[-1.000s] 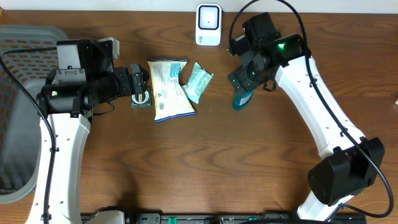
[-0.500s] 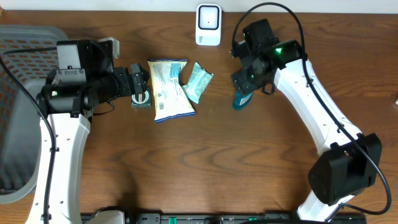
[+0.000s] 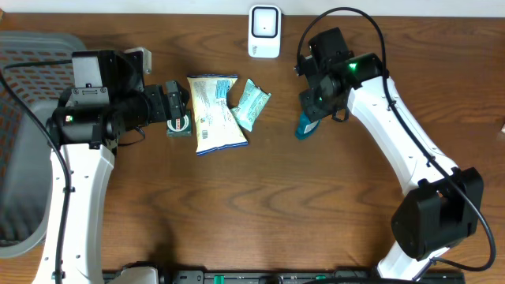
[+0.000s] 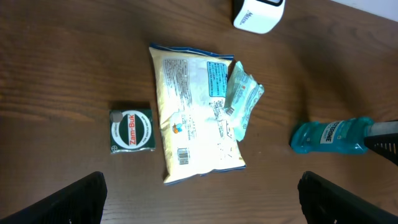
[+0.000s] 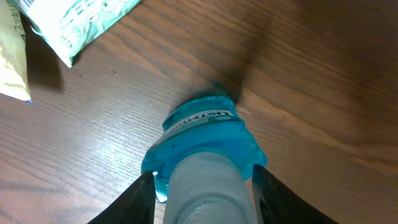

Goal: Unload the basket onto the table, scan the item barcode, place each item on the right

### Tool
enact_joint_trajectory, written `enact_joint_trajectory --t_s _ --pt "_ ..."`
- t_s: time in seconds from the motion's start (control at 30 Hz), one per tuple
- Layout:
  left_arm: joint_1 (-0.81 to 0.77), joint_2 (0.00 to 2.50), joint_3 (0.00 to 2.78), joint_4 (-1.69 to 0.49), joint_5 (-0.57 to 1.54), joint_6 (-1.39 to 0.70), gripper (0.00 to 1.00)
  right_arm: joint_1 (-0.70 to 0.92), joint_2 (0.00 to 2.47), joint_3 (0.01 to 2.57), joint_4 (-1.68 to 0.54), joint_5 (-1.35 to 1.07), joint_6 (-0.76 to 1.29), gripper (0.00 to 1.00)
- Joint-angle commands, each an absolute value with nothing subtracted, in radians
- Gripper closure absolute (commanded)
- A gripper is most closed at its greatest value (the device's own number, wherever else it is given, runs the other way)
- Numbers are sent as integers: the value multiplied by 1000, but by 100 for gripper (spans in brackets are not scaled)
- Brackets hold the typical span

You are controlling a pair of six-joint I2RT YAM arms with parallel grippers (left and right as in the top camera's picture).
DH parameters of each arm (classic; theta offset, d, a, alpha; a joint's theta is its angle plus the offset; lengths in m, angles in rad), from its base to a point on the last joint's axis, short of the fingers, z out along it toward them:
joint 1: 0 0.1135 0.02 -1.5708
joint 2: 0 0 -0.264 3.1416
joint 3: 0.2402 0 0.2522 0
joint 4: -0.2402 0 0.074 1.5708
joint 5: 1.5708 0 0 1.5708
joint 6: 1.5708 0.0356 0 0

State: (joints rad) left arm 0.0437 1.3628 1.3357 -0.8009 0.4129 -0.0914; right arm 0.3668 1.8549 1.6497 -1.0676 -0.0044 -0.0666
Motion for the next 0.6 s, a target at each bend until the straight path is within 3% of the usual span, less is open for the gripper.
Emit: enact_joint_trajectory --t_s 0.0,0.2,0.37,0.57 --pt "43 1365 1337 -800 406 -75 2 361 1857 1647 -1066 -4 -44 52" --pt "43 1365 1337 -800 406 -75 2 361 1857 1631 -1057 -4 -44 51" --pt "43 1365 1337 -800 406 -75 2 363 1857 1625 -1047 -7 -38 68" --pt "43 1365 1337 -800 406 -75 2 362 1857 1625 -1031 -7 -6 73"
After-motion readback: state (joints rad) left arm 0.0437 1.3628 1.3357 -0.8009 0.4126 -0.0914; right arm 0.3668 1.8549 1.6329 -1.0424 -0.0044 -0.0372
